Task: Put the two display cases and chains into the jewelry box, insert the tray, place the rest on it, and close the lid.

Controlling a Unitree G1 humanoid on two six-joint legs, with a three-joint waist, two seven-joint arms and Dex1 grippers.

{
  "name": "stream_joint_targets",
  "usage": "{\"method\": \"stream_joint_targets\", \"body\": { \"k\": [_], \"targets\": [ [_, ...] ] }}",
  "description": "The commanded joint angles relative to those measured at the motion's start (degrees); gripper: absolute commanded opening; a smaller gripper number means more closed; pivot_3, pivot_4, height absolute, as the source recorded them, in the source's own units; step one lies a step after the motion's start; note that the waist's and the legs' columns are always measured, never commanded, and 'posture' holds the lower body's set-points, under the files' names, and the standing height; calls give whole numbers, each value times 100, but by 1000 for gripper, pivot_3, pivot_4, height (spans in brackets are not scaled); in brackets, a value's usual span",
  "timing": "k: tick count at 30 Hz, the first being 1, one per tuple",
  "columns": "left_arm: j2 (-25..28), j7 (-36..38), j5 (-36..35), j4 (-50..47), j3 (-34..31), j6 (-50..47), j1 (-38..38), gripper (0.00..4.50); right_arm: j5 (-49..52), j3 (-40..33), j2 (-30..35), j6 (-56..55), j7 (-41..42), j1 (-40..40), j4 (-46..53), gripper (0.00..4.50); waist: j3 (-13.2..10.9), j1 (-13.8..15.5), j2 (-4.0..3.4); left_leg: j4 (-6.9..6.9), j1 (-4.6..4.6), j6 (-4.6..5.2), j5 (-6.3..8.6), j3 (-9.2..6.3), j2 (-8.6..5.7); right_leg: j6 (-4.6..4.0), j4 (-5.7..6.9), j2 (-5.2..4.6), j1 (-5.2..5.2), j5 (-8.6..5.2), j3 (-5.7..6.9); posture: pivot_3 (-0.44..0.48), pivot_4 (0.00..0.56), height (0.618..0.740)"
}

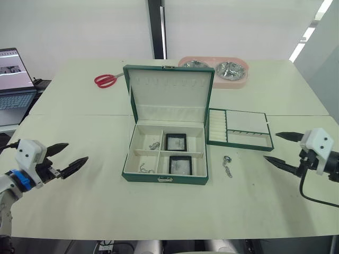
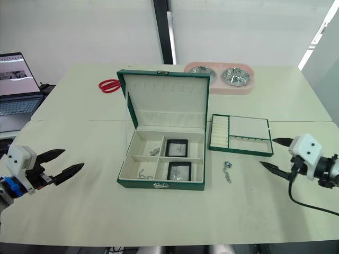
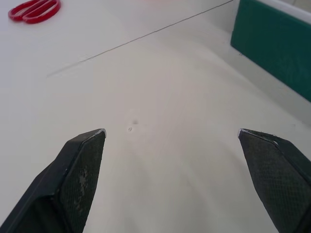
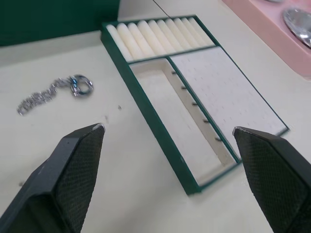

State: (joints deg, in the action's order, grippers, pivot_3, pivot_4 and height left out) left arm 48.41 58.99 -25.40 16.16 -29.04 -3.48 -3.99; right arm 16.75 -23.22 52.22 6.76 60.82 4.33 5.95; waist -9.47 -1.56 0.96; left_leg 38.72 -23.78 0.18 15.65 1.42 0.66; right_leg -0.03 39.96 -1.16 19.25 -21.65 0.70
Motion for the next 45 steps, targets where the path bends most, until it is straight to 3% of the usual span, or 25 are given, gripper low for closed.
{"method": "stream_joint_targets", "body": {
  "k": [1, 9, 25, 36, 44, 45],
  "targets": [
    [-26, -72, -102, 147, -371, 103, -137, 4500, -129, -501, -2, -491, -142, 297, -336, 4490, 0, 0, 0, 0, 0, 0, 0, 1, 0, 0, 0, 0, 0, 0, 0, 0, 150, 740],
    [-112, -132, -176, 470, -591, 145, -360, 4500, 98, -929, -142, -287, -293, 914, -589, 4490, 1, -3, 0, -1, 3, 0, 0, 4, 1, 0, 0, 0, -2, 0, -3, 0, 150, 740],
    [-86, 67, -276, 203, -464, -74, -245, 4500, 46, -797, -82, -359, -399, 746, -617, 4490, 2, -1, 1, -1, 6, -1, 0, 6, 0, 0, 0, 0, -5, 0, -5, 0, 150, 740],
    [156, 1092, -675, -1706, 319, -594, -23, 4500, 90, -148, 378, 79, -138, -156, -448, 4490, 2, -1, 1, 0, 7, -1, 0, 9, 0, 0, 2, 0, -6, 0, -7, 0, 150, 740],
    [-113, 1195, -1518, -3562, 1543, -1496, 1019, 4500, -91, 1265, 457, 620, 265, -1350, -222, 4490, 2, 2, 1, 4, 4, -4, -2, 8, -1, 0, 2, 2, -8, 0, -8, 0, 150, 740],
    [-149, 1158, -1609, -3661, 1650, -1597, 1188, 4500, -112, 1424, 436, 627, 338, -1488, -277, 4318, 2, 5, 1, 3, 4, -4, -2, 8, -1, 0, 1, 3, -8, 0, -9, 0, 150, 740]
  ]
}}
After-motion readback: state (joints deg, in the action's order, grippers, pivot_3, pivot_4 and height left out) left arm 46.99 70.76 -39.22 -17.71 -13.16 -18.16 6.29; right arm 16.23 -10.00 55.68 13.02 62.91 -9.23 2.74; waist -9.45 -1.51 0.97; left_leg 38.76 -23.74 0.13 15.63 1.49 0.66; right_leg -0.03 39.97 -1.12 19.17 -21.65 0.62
